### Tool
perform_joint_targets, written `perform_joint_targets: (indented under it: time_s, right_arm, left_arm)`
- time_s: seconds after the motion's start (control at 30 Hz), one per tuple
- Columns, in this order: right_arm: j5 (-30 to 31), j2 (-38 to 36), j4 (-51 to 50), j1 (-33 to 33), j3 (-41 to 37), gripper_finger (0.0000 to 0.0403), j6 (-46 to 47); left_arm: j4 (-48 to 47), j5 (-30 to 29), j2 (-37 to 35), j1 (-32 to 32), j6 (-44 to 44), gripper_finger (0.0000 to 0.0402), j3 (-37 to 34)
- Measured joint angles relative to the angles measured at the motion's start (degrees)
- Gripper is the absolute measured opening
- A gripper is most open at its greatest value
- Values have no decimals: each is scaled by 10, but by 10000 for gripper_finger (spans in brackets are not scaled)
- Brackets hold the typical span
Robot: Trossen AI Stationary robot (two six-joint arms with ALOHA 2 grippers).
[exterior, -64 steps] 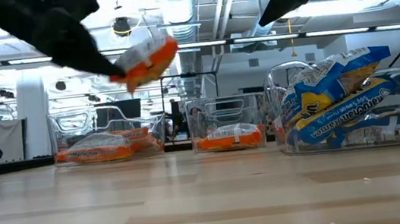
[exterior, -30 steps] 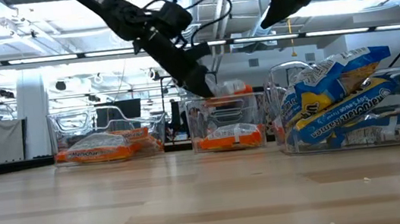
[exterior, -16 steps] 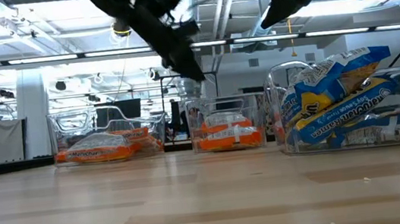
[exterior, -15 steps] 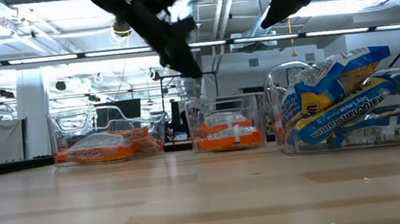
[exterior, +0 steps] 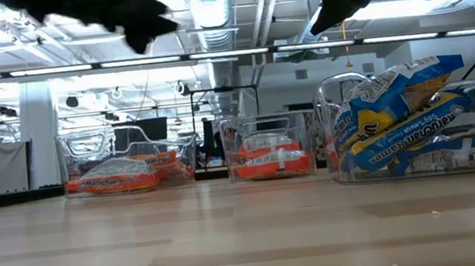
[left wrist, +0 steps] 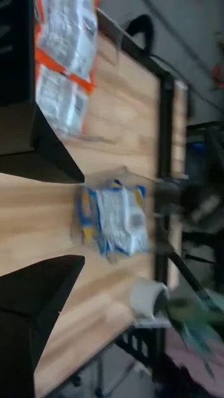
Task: Sort Maruchan noodles
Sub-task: Move the blue bag to the center of the table
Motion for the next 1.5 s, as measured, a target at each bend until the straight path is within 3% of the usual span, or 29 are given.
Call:
perform_joint_targets:
  time_s: [0.2, 0.43, 1.17, 1.23, 1.4, 1.5]
  right_arm:
    - [0, 0, 3, 0, 0, 22, 2]
    - [0, 0, 19, 0, 0, 22, 1]
    - [0, 0, 19, 0, 0, 22, 2]
    - [0, 0, 19, 0, 0, 22, 4]
    - [0, 0, 19, 0, 0, 22, 4]
    - [0, 0, 19, -1, 0, 22, 4]
  left_arm:
    - [101, -63, -145, -59, -7, 188, -149]
    - [87, -88, -236, -64, -3, 187, -168]
    - [77, -108, -211, -64, 10, 187, -168]
    - [76, -90, -211, -65, -10, 187, -168]
    - [59, 72, -184, -112, -51, 168, -168]
    - [35, 73, -144, -182, -74, 132, -168]
